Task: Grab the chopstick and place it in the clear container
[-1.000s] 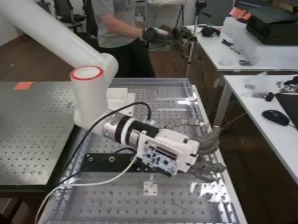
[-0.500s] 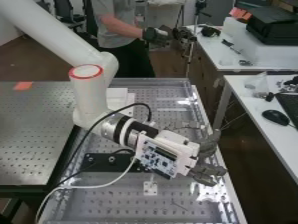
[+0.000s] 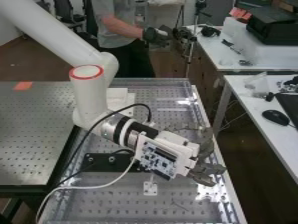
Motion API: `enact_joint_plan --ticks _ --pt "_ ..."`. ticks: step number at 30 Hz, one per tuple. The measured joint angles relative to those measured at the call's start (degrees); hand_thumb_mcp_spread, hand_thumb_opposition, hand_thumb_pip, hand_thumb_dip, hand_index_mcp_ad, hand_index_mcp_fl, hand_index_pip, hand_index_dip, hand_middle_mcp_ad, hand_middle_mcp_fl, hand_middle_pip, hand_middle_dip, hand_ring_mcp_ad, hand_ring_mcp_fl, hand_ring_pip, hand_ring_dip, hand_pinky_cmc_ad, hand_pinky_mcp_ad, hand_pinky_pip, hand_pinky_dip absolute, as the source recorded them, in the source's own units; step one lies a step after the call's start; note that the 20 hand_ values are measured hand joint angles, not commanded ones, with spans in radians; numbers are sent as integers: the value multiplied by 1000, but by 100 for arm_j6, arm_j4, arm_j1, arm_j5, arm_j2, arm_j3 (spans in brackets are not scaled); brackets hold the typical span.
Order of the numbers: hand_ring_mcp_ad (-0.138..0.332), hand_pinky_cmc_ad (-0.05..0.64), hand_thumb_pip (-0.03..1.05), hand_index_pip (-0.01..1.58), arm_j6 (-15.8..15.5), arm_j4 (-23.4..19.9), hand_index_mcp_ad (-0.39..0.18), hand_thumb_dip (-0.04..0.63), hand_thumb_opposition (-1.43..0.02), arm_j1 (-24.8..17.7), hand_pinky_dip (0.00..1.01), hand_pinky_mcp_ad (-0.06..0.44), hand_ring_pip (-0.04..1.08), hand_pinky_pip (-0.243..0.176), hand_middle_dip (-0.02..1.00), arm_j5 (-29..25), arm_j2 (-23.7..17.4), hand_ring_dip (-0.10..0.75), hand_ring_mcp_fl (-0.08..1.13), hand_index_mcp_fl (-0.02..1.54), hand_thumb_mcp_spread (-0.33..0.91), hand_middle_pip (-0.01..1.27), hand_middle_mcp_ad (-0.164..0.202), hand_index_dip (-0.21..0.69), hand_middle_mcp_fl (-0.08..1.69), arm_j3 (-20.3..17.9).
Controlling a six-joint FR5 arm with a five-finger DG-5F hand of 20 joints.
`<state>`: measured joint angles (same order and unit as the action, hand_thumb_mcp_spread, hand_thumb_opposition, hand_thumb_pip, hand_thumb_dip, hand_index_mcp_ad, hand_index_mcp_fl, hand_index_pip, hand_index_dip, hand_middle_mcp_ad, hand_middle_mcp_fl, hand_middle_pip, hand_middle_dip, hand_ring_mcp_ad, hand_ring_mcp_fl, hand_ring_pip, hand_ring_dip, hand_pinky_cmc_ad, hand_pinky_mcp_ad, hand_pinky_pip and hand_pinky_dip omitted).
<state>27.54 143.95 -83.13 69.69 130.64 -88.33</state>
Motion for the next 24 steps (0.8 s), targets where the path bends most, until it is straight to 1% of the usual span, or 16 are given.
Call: enact_joint_plan --ticks 2,3,4,5,6,7,10,11,12,14,17,18,20,24 --pt "133 339 436 665 -7 10 -188 274 -1037 2 178 183 87 -51 604 10 0 319 431 1011 654 384 82 251 923 8" --pt "131 346 440 663 -8 16 -188 272 -1037 1 178 183 101 -51 613 9 0 330 459 1012 651 393 82 257 946 13" --pt "131 354 440 660 -8 25 -188 262 -1037 1 178 182 96 -51 618 7 0 332 461 1012 651 393 82 267 949 16" --pt "131 356 440 660 -7 38 -195 260 -1037 1 178 187 96 -51 618 5 2 328 461 1012 651 393 82 271 948 22" --pt "131 354 440 665 -6 49 -215 260 -1033 1 178 202 94 -51 618 7 7 328 461 1012 651 393 82 279 944 27" --pt "131 356 440 665 -6 53 -227 260 -1033 2 178 202 94 -51 618 8 10 328 461 1012 651 393 82 279 937 29" --pt "133 367 440 661 -12 83 -229 260 -1037 6 178 201 98 -51 618 16 16 328 461 1012 653 393 82 278 962 42" --pt "133 367 440 637 -21 102 -218 260 -1038 11 182 201 94 -52 618 19 17 328 463 1009 653 391 82 278 962 50" --pt "133 356 440 609 -29 108 -218 260 -1033 15 178 201 94 -52 618 27 17 328 459 1011 653 391 82 281 958 55" --pt "133 363 452 569 -60 132 -218 260 -1002 26 178 201 98 -51 618 53 20 328 459 1025 639 391 82 281 955 66" --pt "129 356 487 497 -75 165 -218 264 -944 39 178 201 98 -52 618 59 23 328 445 974 607 393 84 278 958 86" --pt "129 363 489 483 -69 170 -218 264 -923 44 178 202 98 -52 618 59 28 328 442 965 602 391 80 278 958 93" --pt "133 354 490 450 -64 176 -218 265 -901 51 178 202 98 -52 618 51 34 332 442 958 597 389 80 278 937 102" --pt "127 363 492 417 -58 210 -218 278 -892 57 178 199 98 -52 618 39 54 332 428 953 593 377 80 278 934 131"
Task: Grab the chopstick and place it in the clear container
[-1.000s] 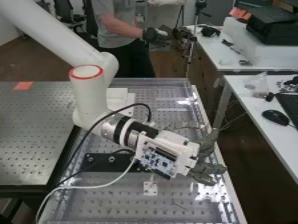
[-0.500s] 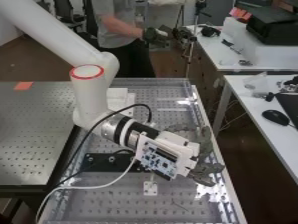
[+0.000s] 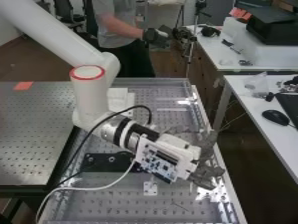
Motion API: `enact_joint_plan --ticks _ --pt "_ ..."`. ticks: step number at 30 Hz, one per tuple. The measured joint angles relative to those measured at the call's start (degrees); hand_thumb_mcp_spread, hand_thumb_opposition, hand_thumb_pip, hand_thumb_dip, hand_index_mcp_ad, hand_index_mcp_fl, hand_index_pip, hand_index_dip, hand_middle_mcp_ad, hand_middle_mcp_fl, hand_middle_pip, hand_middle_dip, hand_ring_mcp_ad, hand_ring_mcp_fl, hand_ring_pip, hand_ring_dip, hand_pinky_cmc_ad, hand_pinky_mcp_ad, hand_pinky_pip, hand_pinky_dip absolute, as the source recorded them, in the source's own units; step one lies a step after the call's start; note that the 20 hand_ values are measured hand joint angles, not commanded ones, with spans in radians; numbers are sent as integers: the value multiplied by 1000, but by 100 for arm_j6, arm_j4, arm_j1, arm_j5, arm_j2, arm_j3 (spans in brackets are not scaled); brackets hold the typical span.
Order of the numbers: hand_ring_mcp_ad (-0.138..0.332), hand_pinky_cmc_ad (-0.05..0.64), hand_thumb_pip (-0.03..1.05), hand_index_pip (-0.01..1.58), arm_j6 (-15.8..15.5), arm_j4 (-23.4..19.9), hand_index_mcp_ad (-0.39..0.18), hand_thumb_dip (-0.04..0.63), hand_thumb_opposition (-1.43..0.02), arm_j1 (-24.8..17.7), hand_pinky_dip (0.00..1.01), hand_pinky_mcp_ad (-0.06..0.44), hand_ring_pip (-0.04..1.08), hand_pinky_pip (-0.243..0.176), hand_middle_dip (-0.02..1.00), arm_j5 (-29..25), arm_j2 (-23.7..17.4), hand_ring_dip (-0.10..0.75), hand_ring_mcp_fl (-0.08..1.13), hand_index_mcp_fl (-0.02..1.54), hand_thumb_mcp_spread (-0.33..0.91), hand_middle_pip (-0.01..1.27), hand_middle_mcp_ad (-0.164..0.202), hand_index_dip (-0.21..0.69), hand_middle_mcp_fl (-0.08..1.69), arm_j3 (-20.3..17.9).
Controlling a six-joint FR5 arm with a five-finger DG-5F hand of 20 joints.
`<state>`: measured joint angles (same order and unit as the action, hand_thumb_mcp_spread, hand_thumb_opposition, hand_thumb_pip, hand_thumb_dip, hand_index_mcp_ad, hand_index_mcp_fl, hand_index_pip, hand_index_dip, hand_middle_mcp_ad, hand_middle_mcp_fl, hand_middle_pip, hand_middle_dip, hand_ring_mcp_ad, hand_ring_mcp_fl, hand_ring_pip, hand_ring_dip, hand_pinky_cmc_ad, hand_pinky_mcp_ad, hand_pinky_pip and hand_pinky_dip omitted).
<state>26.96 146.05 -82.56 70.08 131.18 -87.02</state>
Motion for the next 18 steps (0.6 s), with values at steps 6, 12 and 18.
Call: enact_joint_plan --ticks 6,12,18 --pt "115 363 492 387 16 37 -211 278 -885 -6 178 199 98 -52 618 3 18 332 428 937 595 374 80 272 934 26" --pt "117 365 492 387 2 64 -213 278 -871 4 178 199 98 -51 618 10 28 332 429 937 595 374 80 272 937 37" --pt "117 354 487 461 -58 54 -208 278 -909 23 178 199 98 -51 618 2 27 332 429 1066 609 374 80 276 949 37"
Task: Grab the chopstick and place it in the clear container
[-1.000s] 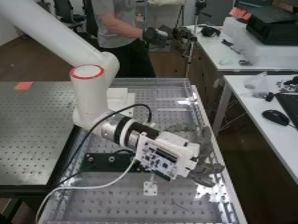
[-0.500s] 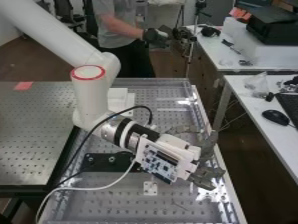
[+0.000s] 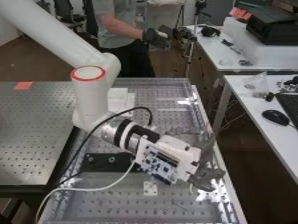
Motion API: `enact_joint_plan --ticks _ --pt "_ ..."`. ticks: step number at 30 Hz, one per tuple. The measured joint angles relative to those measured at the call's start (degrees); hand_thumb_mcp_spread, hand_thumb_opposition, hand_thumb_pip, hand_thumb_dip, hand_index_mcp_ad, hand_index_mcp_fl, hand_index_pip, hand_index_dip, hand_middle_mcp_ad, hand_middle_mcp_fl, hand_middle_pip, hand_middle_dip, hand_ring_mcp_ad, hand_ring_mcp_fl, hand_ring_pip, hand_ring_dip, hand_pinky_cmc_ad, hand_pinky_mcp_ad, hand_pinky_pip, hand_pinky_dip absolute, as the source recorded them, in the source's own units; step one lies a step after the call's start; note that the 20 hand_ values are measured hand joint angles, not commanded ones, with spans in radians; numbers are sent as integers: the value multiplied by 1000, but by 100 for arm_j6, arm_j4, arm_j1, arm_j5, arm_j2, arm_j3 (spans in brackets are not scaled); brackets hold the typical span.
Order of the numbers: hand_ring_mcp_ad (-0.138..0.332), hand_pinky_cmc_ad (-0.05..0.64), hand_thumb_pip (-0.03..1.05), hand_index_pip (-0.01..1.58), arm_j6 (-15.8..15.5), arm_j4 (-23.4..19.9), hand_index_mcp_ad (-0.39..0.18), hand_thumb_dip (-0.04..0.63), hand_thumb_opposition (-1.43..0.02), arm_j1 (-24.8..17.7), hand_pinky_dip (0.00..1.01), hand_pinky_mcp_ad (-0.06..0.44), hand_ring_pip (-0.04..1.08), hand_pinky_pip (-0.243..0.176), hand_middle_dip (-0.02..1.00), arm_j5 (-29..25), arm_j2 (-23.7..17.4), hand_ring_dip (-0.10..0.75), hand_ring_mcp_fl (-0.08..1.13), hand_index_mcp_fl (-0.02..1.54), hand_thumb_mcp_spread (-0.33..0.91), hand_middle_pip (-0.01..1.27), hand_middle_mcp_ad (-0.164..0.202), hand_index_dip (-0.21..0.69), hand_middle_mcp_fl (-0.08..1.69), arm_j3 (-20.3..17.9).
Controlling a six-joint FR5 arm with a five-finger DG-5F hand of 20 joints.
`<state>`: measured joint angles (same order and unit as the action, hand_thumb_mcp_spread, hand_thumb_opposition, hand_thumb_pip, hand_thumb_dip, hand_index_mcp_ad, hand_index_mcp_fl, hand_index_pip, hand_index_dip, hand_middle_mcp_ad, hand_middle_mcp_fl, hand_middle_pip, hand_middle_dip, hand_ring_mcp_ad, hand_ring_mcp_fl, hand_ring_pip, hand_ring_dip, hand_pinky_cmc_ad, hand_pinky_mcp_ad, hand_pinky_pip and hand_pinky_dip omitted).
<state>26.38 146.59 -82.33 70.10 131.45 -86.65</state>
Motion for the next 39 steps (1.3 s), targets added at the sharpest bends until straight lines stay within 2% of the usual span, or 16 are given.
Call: enact_joint_plan --ticks 7,11,13,17,21,26,32,39 --pt "119 374 443 506 -21 36 -208 278 -988 21 180 201 94 -35 618 0 2 328 476 1117 616 370 80 297 1009 23" --pt "119 377 443 506 -16 50 -208 276 -990 20 180 195 98 -35 618 5 8 328 471 1126 611 356 80 297 1000 36" --pt "115 375 443 506 -13 52 -208 278 -991 19 180 215 98 -35 618 18 13 328 482 1126 613 356 80 298 1016 43" --pt "113 387 442 496 14 95 -208 276 -988 16 178 215 101 -35 618 41 34 328 485 1127 613 354 80 298 1042 80" --pt "113 393 452 319 37 143 -208 276 -1005 13 178 215 101 -35 618 125 59 332 485 1093 623 305 80 314 1026 119" --pt "115 386 503 154 72 178 -208 276 -932 30 178 215 101 -33 618 194 78 332 438 1014 595 239 80 314 986 142" --pt "119 384 531 101 78 179 -208 284 -890 39 178 216 98 -37 618 158 72 332 424 970 564 225 82 316 963 111" --pt "113 384 548 126 71 137 -208 291 -864 40 178 215 93 -37 618 114 54 332 417 962 562 227 80 316 965 61"
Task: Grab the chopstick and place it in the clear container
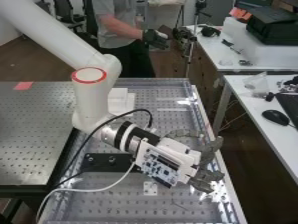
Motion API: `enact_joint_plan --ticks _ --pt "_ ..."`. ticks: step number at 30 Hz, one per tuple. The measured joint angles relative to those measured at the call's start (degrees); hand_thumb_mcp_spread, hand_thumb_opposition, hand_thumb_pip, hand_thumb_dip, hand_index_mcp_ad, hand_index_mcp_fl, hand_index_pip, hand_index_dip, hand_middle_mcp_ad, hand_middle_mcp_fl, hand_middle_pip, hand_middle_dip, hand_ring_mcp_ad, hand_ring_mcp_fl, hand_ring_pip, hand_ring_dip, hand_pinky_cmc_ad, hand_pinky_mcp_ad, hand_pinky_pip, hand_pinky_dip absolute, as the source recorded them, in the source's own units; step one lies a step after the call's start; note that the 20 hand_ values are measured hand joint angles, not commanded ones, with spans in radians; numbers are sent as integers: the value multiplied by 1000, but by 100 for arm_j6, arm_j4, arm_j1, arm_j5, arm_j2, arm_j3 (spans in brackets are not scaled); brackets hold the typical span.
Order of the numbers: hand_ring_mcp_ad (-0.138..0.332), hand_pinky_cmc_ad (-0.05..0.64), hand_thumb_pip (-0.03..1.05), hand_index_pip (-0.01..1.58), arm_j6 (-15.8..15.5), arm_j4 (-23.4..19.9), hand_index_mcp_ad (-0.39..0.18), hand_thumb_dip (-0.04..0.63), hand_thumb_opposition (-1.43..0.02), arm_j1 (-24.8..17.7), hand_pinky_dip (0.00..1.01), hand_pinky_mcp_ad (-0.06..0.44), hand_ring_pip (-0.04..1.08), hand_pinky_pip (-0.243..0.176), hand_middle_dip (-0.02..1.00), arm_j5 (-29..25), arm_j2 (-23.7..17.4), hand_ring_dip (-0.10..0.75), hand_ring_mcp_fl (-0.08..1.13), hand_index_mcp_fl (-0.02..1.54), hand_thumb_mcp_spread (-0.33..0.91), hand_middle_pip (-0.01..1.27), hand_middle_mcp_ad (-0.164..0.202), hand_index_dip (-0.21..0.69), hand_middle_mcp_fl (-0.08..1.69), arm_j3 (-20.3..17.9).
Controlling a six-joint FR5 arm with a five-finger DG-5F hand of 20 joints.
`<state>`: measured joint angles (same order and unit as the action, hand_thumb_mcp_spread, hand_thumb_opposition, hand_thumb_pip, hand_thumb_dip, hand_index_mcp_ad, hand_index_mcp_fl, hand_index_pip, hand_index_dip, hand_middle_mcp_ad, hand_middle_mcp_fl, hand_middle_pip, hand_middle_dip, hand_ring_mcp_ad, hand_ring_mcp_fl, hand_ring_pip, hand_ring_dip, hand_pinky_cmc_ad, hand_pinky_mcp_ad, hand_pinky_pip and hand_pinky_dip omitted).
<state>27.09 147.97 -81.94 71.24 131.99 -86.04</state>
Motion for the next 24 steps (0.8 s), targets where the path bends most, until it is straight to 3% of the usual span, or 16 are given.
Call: enact_joint_plan --ticks 24 --pt "98 384 518 150 72 -10 -208 290 -864 -65 178 215 93 -37 618 -3 -38 332 424 1030 562 246 79 307 986 -81"
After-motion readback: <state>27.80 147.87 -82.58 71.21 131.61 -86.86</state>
